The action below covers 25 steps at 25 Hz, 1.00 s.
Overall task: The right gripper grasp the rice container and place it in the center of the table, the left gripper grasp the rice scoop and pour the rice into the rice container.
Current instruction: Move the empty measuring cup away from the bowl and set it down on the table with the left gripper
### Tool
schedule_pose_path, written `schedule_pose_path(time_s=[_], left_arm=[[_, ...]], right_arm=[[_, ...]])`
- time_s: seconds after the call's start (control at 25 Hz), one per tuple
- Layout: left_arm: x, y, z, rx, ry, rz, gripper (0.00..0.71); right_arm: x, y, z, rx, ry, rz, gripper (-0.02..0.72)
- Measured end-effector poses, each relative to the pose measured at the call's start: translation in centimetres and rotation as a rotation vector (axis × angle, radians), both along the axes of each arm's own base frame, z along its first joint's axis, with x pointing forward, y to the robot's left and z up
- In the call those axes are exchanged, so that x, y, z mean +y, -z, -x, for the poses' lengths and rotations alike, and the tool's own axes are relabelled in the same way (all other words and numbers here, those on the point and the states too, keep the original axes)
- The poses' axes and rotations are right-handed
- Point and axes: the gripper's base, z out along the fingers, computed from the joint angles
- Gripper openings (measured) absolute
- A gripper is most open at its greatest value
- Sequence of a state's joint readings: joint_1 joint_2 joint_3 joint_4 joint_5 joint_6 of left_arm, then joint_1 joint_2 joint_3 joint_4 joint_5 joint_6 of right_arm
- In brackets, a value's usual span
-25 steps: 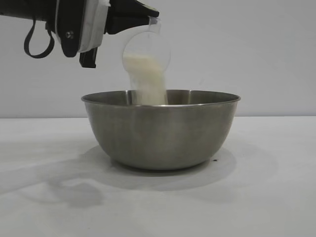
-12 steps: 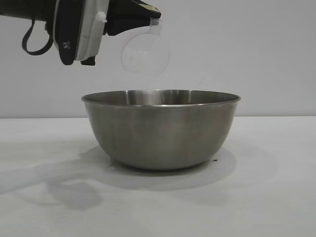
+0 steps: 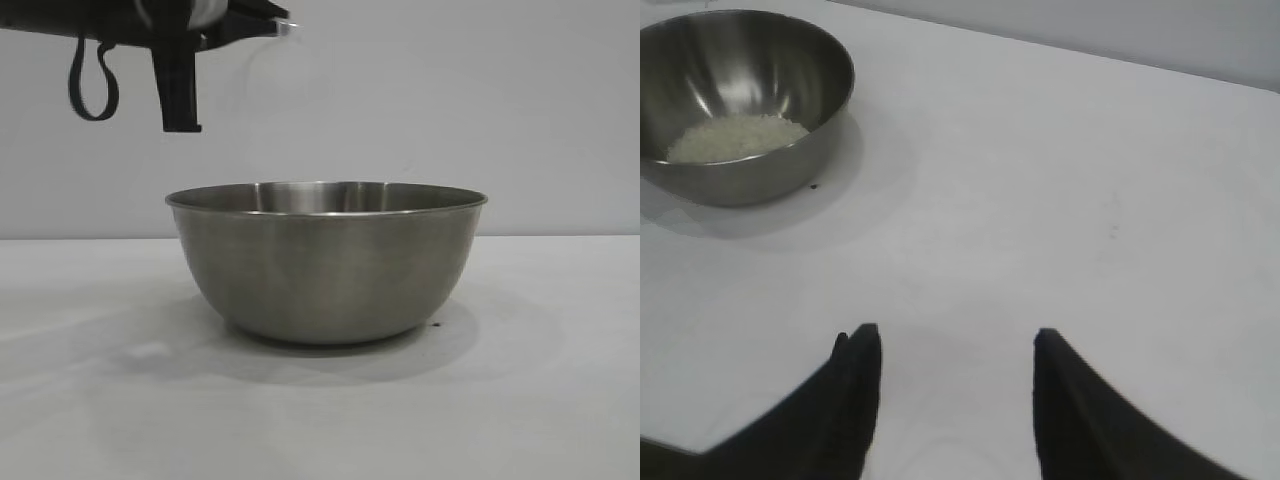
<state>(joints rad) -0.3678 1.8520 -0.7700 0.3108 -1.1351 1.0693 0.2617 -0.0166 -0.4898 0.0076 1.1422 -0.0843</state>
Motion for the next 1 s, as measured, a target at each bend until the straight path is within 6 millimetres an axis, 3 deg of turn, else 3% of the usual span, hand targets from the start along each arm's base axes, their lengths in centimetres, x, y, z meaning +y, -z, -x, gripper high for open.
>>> schedule_pose_path(time_s=[0.24,0.52,0.76,1.0], left_arm=[[2.1,0.0,-1.0,0.287,-0.180,0.534,0.000],[5.3,3.0,0.8,0.474,-0.413,0.836,0.000],[8.4,6.4,2.9,0.603,-0.559,0.912,0.000],[8.9,9.0,3.3,0.674,-0.620,0.886,0.000]], right_arm=[[0.0,0.0,0.0,0.003,0.010,-0.012,0.340],[0.0,0.0,0.0,0.004,0.013,-0.014,0.340],[0.0,0.0,0.0,0.004,0.013,-0.013,0.340],[0.0,0.0,0.0,0.003,0.014,-0.012,0.340]])
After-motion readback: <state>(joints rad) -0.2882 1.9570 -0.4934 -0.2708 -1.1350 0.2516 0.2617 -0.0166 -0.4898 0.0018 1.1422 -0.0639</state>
